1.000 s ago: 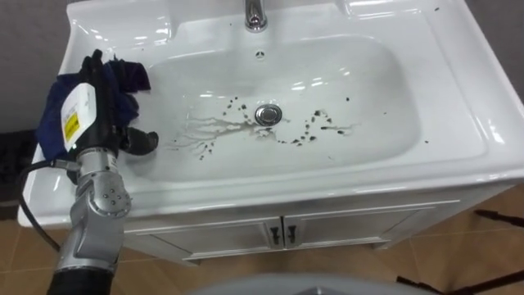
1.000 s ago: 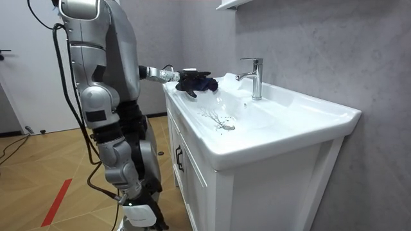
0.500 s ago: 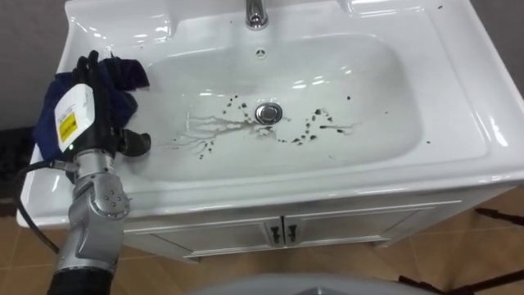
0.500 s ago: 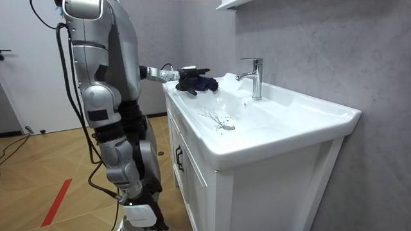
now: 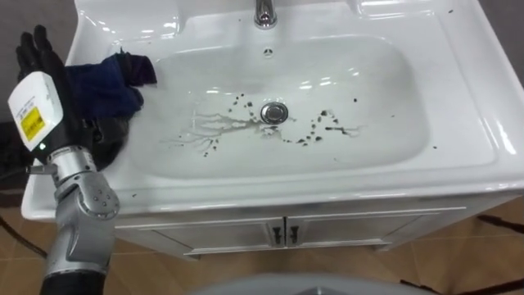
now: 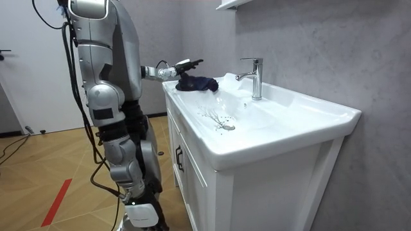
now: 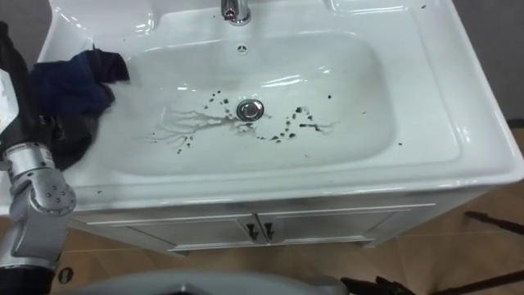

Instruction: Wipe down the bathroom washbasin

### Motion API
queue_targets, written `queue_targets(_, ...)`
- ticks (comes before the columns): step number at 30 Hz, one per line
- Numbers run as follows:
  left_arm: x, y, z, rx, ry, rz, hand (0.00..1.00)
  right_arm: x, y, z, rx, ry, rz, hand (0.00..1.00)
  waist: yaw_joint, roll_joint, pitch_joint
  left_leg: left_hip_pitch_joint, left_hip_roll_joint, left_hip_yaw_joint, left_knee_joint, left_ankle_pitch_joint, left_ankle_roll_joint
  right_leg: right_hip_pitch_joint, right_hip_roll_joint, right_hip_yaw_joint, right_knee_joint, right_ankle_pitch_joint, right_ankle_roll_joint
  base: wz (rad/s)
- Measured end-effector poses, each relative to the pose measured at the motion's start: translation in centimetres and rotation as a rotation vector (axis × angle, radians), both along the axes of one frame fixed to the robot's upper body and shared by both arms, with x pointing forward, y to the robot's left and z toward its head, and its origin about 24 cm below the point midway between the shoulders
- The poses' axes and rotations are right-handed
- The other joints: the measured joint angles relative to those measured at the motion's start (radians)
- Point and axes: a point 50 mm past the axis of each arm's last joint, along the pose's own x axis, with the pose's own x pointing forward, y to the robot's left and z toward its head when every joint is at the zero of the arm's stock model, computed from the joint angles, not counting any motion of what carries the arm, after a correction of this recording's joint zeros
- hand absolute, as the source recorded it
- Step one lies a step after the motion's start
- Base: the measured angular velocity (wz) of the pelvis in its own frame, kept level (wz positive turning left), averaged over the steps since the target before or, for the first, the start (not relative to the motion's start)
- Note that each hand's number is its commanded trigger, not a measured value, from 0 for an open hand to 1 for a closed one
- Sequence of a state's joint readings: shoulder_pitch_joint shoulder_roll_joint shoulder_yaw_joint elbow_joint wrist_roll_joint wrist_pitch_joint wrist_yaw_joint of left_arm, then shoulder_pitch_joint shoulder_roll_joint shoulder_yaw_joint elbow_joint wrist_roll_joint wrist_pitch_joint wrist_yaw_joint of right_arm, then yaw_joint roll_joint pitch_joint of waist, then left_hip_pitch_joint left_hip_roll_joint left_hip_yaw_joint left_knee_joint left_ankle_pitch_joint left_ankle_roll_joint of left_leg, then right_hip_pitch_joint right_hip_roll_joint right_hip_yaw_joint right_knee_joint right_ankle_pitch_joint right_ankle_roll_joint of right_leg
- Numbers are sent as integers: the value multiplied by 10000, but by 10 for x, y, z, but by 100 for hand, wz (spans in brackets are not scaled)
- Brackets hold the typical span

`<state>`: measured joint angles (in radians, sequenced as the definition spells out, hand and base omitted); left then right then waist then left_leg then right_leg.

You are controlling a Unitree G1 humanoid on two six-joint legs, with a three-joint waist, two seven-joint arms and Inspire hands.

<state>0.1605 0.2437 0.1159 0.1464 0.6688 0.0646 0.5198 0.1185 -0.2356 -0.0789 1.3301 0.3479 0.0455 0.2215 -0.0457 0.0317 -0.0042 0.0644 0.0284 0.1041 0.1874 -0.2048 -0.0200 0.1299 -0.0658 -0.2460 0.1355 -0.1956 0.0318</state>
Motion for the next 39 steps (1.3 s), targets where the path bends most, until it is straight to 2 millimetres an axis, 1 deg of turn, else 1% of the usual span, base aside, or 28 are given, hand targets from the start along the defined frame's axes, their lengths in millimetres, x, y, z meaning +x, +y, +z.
queue_targets(2,-2,1,-4,-37,164,55,0,1,1,0,17,0,106,0,13,-22,-19,9,0,0,1,0,0,17,0,-5,-1,0,0,0)
queue_targets(4,-4,1,-6,-64,273,63,0,1,1,0,40,34,166,0,1,-45,-21,11,1,1,3,0,0,20,-1,-6,0,0,0,0)
queue_targets(6,-8,1,-18,-165,785,96,0,-1,1,0,84,177,126,0,5,-38,-30,-1,0,3,6,-1,0,21,-1,-8,2,0,0,0)
queue_targets(9,-12,-1,-30,-374,1231,184,0,0,1,0,97,179,127,0,24,-26,-42,10,13,5,-11,-4,-4,22,17,9,7,1,-1,0)
queue_targets(11,-12,-2,-32,-443,1313,203,0,-1,1,0,107,225,120,0,37,-33,-42,56,14,7,-34,-4,-5,85,20,20,4,1,-2,-2)
queue_targets(14,-14,-2,-36,-512,1482,261,0,-2,-1,0,96,314,113,0,102,22,-95,209,21,99,-115,-6,-7,148,35,193,3,1,-1,-10)
queue_targets(18,-17,0,-43,-634,1667,362,0,-2,-2,0,92,353,121,0,177,60,-98,480,36,222,-206,-5,-11,307,46,250,-2,0,-1,-10)
queue_targets(23,-19,1,-49,-855,1783,566,0,-2,-2,1,74,372,73,0,138,61,-98,507,41,250,-237,2,-20,301,50,269,-3,0,-2,-1)
queue_targets(25,-20,2,-51,-995,1841,650,62,-2,-3,1,95,424,-2,0,145,62,-99,512,42,251,-238,9,-26,303,50,274,2,-1,-2,0)
queue_targets(26,-19,2,-53,-1143,1870,715,69,-2,-3,1,102,441,-23,0,171,55,-103,514,41,251,-238,15,-30,306,49,273,7,0,-2,0)
queue_targets(28,-20,3,-54,-1451,1829,833,85,-1,-3,1,104,444,-11,0,179,45,-109,514,42,251,-235,21,-35,307,50,271,7,-2,-4,0)
queue_targets(29,-20,3,-54,-1513,1826,841,100,0,-3,1,88,492,50,0,180,40,-112,514,41,252,-229,21,-35,308,50,271,5,-2,-4,0)
queue_targets(31,-20,3,-54,-1482,1808,863,100,1,-3,1,7,540,208,0,175,33,-116,516,39,252,-218,22,-35,314,48,271,3,-2,-4,0)
queue_targets(35,-17,16,-46,-1011,1640,1035,100,1,-3,1,-60,611,342,0,181,20,-125,610,33,259,-214,25,-36,388,44,278,-10,-10,-2,-1)
queue_targets(37,-19,16,-49,-1059,1751,1106,100,0,-3,1,-15,738,306,0,211,22,-129,719,29,331,-220,24,-36,453,35,389,5,-86,5,-9)
queue_targets(39,-17,20,-47,-981,1708,1181,100,1,-3,1,-21,752,305,0,207,40,-141,724,32,332,-220,24,-36,450,38,397,8,-91,3,-2)
